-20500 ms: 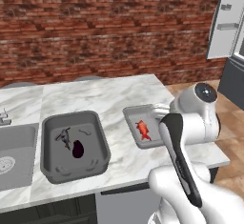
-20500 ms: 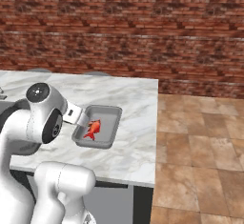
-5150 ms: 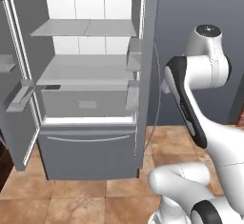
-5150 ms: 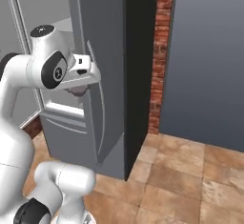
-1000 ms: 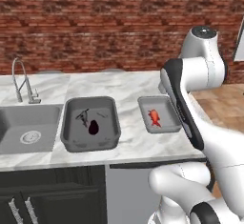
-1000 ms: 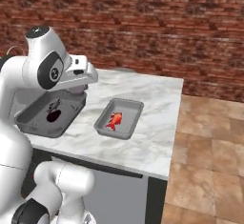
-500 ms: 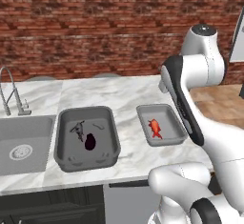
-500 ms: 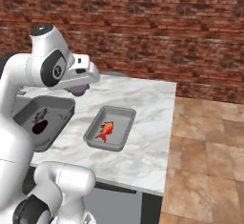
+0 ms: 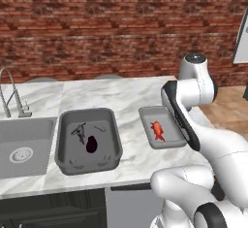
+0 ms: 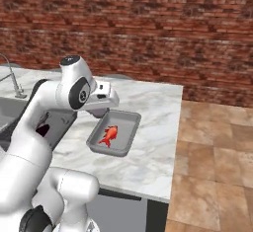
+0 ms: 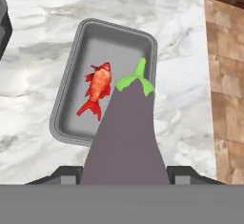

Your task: Place one eggplant and one fish in each tupperware on the nearby counter, to pack two identical lunches.

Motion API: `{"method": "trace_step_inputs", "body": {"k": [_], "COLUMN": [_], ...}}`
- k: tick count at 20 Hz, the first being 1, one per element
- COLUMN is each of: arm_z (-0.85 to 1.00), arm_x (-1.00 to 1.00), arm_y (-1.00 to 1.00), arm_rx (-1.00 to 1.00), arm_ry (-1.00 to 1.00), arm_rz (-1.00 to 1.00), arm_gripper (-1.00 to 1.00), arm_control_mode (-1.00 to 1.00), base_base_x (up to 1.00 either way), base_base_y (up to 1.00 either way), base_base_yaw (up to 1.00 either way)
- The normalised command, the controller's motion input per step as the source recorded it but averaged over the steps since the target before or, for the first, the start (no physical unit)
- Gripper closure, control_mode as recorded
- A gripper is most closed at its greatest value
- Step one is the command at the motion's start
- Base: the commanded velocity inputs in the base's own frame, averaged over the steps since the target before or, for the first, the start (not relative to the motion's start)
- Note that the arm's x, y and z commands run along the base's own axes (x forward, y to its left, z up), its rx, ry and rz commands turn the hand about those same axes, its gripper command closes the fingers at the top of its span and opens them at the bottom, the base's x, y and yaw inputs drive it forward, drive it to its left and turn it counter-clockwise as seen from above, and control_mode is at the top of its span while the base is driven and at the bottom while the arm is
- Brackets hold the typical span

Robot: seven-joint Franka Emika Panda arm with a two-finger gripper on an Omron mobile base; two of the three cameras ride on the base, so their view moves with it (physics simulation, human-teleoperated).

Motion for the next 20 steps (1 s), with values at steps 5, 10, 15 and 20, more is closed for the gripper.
{"method": "trace_step_inputs", "body": {"k": [5, 10, 15, 20], "arm_z": [-0.77, -0.61, -0.45, -0.37], "arm_x": [0.5, 0.57, 0.55, 0.43], "arm_y": [-0.36, -0.25, -0.12, 0.0], "arm_rx": [0.0, 0.0, 0.0, 0.0], "arm_ry": [0.11, 0.11, 0.07, 0.02], "arm_rz": [-0.01, 0.0, 0.0, 0.0], "arm_gripper": [1.0, 1.0, 1.0, 1.0], "arm_control_mode": [-1.0, -1.0, -1.0, -1.0], "base_base_x": [0.0, 0.0, 0.0, 0.0], "base_base_y": [0.0, 0.0, 0.0, 0.0], "base_base_yaw": [0.0, 0.0, 0.0, 0.0]}}
